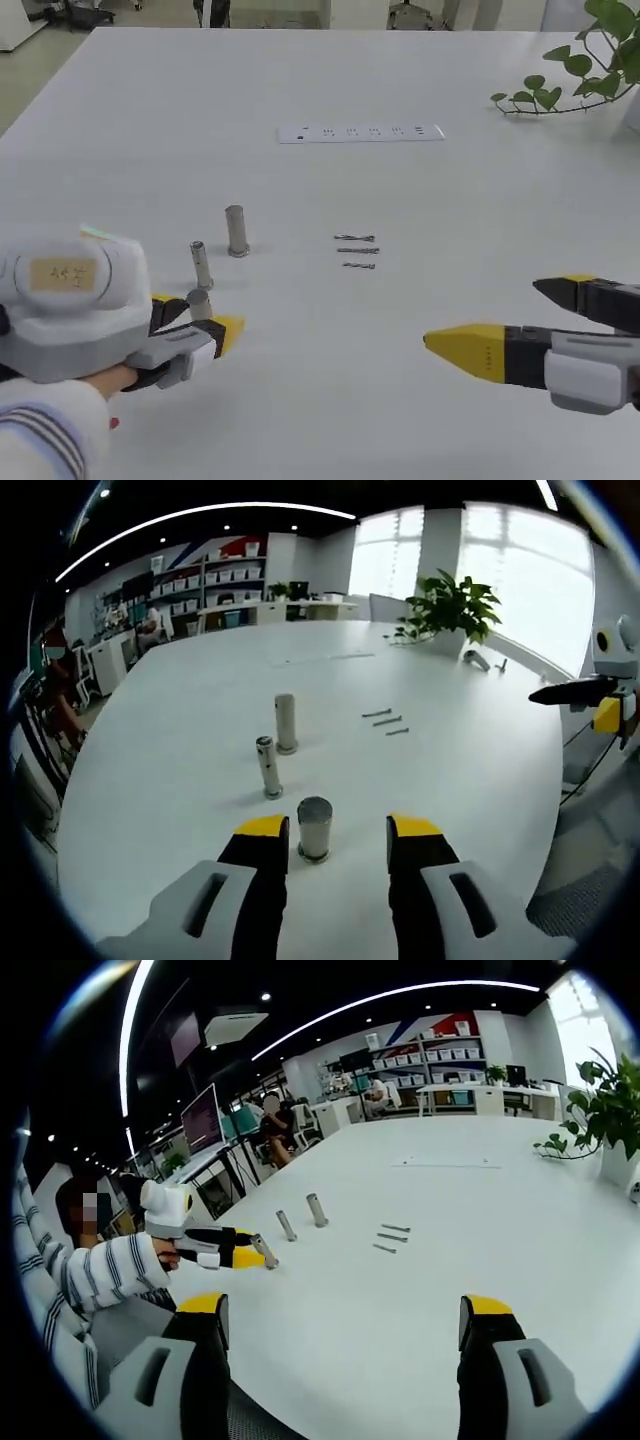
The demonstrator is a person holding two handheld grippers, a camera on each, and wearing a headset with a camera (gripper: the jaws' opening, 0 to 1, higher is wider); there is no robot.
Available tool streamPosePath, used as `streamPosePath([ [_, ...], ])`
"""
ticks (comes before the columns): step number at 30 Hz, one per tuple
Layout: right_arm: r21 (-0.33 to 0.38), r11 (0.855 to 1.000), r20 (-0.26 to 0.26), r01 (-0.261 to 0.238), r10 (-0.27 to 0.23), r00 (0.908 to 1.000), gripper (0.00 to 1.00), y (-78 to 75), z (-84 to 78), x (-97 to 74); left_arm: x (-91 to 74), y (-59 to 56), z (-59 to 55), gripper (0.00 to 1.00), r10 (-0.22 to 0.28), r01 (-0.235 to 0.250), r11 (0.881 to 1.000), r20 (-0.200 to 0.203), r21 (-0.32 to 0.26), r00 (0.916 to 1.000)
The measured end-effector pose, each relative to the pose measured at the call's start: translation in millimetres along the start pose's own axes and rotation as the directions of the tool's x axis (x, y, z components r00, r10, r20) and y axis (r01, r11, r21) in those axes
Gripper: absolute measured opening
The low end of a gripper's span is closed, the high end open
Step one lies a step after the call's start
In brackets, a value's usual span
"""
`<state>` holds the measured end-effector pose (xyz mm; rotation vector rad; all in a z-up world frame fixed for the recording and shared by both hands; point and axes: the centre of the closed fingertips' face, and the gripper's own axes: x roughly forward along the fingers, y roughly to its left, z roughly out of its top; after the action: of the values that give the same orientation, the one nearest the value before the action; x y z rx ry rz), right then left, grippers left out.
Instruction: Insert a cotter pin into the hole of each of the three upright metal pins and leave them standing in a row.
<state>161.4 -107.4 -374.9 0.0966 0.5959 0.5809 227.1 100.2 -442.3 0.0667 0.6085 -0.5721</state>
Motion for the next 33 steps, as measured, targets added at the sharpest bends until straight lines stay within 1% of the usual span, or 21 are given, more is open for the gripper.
streamPosePath([
  [1,0.000,1.000,0.000,0.002,-0.002,1.0000,0.94,-0.1,0.1,-1.1,-2.6,-0.8,1.4,0.39,-0.009,0.009,1.000,0.005,-0.002,0.9999],
  [2,-0.002,1.000,0.002,0.004,-0.004,1.0000,0.94,0.0,0.4,-3.0,-6.4,-2.2,3.7,0.40,-0.028,0.028,1.000,0.017,-0.003,0.9995],
  [3,-0.002,1.000,0.004,0.006,-0.006,1.0000,0.94,-0.1,0.6,-4.3,-8.9,-2.5,4.5,0.41,-0.041,0.041,0.999,0.025,-0.014,0.9989],
  [4,-0.002,1.000,0.006,0.008,-0.008,1.0000,0.94,-0.3,0.6,-5.7,-12.7,-1.1,4.8,0.42,-0.048,0.049,0.998,0.031,-0.027,0.9984],
  [6,-0.004,1.000,0.005,0.014,-0.014,0.9999,0.94,-0.9,-0.3,-8.1,-19.8,1.7,7.1,0.44,-0.060,0.061,0.998,0.052,-0.020,0.9969],
  [8,-0.003,1.000,0.005,0.021,-0.021,0.9998,0.94,-1.7,-1.2,-11.2,-27.7,4.3,9.0,0.50,-0.074,0.076,0.997,0.066,-0.019,0.9951],
  [9,0.001,1.000,0.006,0.028,-0.028,0.9996,0.94,-2.7,-1.5,-12.5,-28.7,3.7,9.8,0.52,-0.082,0.083,0.996,0.071,-0.020,0.9941],
  [10,0.004,0.999,0.008,0.033,-0.033,0.9994,0.94,-3.4,-1.8,-13.9,-34.4,2.2,11.5,0.55,-0.109,0.112,0.994,0.082,-0.022,0.9906],
  [11,0.005,0.999,0.009,0.036,-0.036,0.9993,0.94,-3.8,-2.1,-15.1,-37.8,-0.5,12.3,0.55,-0.135,0.137,0.990,0.087,-0.015,0.9870],
  [12,0.007,0.999,0.011,0.041,-0.041,0.9991,0.94,-4.2,-2.4,-16.5,-43.3,-1.1,13.0,0.55,-0.151,0.150,0.989,0.088,0.015,0.9846],
  [13,0.010,0.999,0.015,0.049,-0.049,0.9987,0.94,-5.0,-2.6,-18.4,-46.0,-0.8,13.5,0.56,-0.155,0.153,0.988,0.089,0.034,0.9838],
  [15,0.015,0.998,0.022,0.058,-0.058,0.9981,0.94,-5.5,-3.4,-21.3,-52.5,-1.6,13.0,0.61,-0.174,0.168,0.983,0.084,0.075,0.9811],
  [17,0.012,0.998,0.023,0.068,-0.069,0.9974,0.94,-5.9,-4.5,-23.8,-57.5,-2.7,12.1,0.68,-0.194,0.187,0.979,0.082,0.084,0.9776],
  [20,0.007,0.996,0.024,0.085,-0.086,0.9960,0.94,-6.7,-6.2,-27.9,-62.1,-4.1,12.6,0.77,-0.222,0.213,0.972,0.094,0.097,0.9706],
  [25,0.010,0.994,0.028,0.106,-0.106,0.9940,0.94,-7.8,-10.0,-34.9,-66.5,-8.4,8.6,0.92,-0.259,0.248,0.962,0.087,0.117,0.9620],
  [27,0.010,0.994,0.025,0.110,-0.110,0.9936,0.94,-8.6,-12.3,-36.3,-68.4,-11.5,6.4,0.96,-0.273,0.263,0.958,0.084,0.111,0.9584],
  [28,0.011,0.994,0.023,0.112,-0.112,0.9935,0.94,-9.2,-13.6,-36.7,-70.2,-14.6,5.5,0.98,-0.283,0.273,0.955,0.087,0.112,0.9551],
  [30,0.008,0.994,0.016,0.112,-0.112,0.9936,0.93,-9.6,-15.2,-37.2,-72.1,-18.7,4.2,0.99,-0.294,0.284,0.952,0.087,0.115,0.9519],
  [33,0.000,0.994,0.005,0.107,-0.107,0.9943,0.93,-11.0,-16.7,-37.9,-72.7,-25.6,0.2,0.99,-0.305,0.296,0.948,0.071,0.114,0.9497],
])
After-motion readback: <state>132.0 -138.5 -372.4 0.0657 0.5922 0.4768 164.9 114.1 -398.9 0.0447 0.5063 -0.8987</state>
